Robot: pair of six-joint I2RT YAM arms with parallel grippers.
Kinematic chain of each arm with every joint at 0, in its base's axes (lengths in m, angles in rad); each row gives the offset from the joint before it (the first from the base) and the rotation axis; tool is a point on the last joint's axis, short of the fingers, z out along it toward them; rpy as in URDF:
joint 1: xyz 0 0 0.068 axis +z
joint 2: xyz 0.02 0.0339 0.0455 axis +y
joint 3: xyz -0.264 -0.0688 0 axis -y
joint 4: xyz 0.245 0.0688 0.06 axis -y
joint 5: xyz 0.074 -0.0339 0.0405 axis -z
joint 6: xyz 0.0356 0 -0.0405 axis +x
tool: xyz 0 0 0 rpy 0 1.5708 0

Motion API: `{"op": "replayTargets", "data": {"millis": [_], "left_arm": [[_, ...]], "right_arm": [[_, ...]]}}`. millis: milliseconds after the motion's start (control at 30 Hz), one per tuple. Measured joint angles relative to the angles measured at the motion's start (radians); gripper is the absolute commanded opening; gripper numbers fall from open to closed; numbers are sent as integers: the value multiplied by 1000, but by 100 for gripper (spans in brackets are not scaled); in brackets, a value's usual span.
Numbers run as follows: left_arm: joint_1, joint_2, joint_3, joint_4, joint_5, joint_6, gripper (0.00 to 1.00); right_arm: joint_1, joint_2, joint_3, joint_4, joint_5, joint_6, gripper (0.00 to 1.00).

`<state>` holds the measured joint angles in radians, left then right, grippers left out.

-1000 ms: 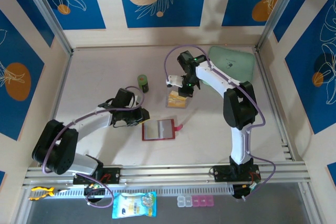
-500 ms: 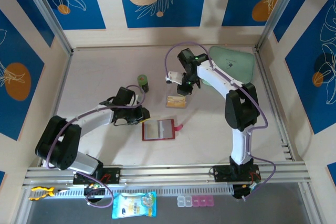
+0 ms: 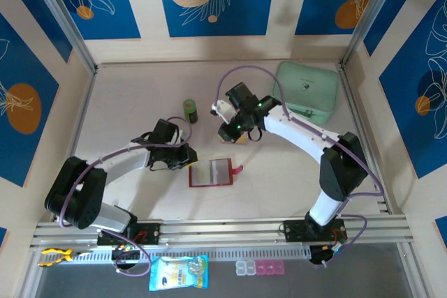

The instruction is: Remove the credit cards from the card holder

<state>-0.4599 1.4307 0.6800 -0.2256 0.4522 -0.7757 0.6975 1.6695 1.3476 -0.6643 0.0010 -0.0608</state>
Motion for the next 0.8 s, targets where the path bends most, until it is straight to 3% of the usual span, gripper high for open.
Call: {"op": "replayTargets", "data": {"millis": [233, 400, 567, 800], "left_arm": [[0, -16, -40, 0, -1, 4, 12], [0, -16, -60, 0, -1, 18, 8], [0, -16, -72, 0, -8, 26, 6], [-1, -16, -92, 1, -13, 26, 5]], "right_arm": [[86, -59, -195, 183, -9, 382, 11], [107, -62, -239, 240, -32, 581, 10], [113, -29, -237, 271, -97, 706, 12], [129, 55, -238, 303, -156, 813, 24]]}}
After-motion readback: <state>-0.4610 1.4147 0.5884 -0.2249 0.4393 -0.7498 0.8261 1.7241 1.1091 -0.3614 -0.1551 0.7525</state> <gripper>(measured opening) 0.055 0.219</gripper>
